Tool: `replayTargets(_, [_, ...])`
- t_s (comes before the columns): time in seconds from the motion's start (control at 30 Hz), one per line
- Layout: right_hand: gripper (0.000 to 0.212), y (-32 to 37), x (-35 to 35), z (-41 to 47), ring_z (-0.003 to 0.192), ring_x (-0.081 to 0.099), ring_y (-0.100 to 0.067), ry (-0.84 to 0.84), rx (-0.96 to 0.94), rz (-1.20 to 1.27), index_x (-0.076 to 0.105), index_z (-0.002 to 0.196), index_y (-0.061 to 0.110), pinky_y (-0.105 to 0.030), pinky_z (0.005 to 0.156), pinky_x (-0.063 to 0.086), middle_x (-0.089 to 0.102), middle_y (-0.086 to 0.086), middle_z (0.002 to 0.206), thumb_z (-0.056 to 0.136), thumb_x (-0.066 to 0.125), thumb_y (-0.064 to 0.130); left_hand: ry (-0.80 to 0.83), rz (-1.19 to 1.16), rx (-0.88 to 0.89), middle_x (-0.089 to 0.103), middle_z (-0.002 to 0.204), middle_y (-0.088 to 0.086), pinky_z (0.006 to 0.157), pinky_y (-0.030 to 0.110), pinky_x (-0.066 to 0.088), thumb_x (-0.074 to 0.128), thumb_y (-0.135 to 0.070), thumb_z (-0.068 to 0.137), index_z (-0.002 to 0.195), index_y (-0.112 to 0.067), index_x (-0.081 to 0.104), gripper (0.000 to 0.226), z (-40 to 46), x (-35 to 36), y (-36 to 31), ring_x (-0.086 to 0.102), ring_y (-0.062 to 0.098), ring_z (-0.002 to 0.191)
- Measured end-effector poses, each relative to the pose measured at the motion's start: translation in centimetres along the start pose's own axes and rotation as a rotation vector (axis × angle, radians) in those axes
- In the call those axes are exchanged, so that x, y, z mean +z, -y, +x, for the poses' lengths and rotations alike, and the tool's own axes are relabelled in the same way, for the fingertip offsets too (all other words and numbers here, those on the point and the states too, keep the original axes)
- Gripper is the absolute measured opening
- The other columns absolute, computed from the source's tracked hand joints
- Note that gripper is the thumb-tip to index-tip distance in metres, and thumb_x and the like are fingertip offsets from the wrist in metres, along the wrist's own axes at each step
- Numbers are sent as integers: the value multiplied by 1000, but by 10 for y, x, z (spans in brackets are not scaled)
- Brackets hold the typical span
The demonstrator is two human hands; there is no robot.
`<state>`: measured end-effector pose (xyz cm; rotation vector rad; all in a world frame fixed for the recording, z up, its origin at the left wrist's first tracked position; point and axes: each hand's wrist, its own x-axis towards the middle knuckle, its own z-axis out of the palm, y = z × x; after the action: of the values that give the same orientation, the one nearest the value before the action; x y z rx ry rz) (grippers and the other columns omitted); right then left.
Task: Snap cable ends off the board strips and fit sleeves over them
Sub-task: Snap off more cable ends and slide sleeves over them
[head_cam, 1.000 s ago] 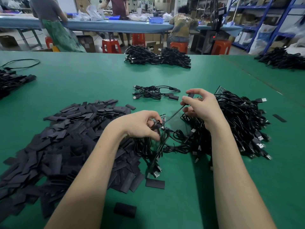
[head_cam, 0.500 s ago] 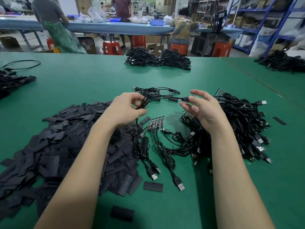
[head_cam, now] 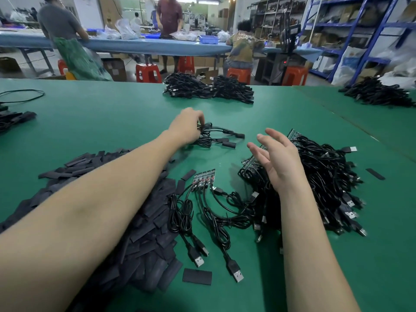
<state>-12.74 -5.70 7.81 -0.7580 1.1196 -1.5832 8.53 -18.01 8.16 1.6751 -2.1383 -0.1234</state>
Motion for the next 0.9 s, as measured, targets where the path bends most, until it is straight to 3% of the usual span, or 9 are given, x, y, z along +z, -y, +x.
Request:
replayTargets(0.1, [24,-1,-2,-1,91,76,-24,23,17,-16,64,118,9,-29,80,62,62,-11,122,94,68,7,46,-9,-86,48,126,18,90,37,44,63,-2,88,126,-7,53,40,-3,24,13,54,36,109])
replayTargets(0.3, [10,3,-4,-6,83,77,-24,39,39,-23,67,104,8,-25,69,61,69,-18,118,94,67,6,-147,-94,-101,46,137,14,100,43,43,67,-12,90,133,-10,48,48,-29,16,19,44,30,127])
replayTargets(0.47, [11,8,4,-14,68,71,-18,109,24,-130,68,106,4,-22,61,58,75,-12,95,96,66,9,-235,-528,-288,66,112,2,93,30,48,67,-23,94,114,-11,61,25,-93,3,7,61,16,101])
replayTargets(0.57, [16,7,12,-19,62,68,-14,197,13,-323,68,109,4,-21,57,56,76,-7,86,97,66,14,-153,-714,-295,69,99,-8,96,41,55,68,-27,92,100,-20,65,12,-129,9,-3,68,14,97])
replayTargets(0.7, [20,-2,29,-27,59,70,-11,395,88,-772,67,109,5,-21,55,57,75,-12,93,97,66,21,-119,-835,-292,70,98,-1,95,47,55,68,-24,92,92,-24,66,3,-143,19,-13,69,21,97])
replayTargets(0.83, [45,-26,51,-34,76,75,-18,440,67,-1415,71,97,11,-28,70,57,77,-3,85,86,66,55,-133,-874,-304,70,93,1,87,37,56,69,-21,91,87,-26,65,7,-138,23,-15,69,23,87])
replayTargets(0.9, [51,-38,55,-35,91,70,-24,388,31,-1443,69,103,11,-27,70,46,73,-8,99,82,70,58,-158,-886,-307,70,91,-2,82,31,54,69,-21,90,85,-26,65,8,-136,24,-14,68,17,83])
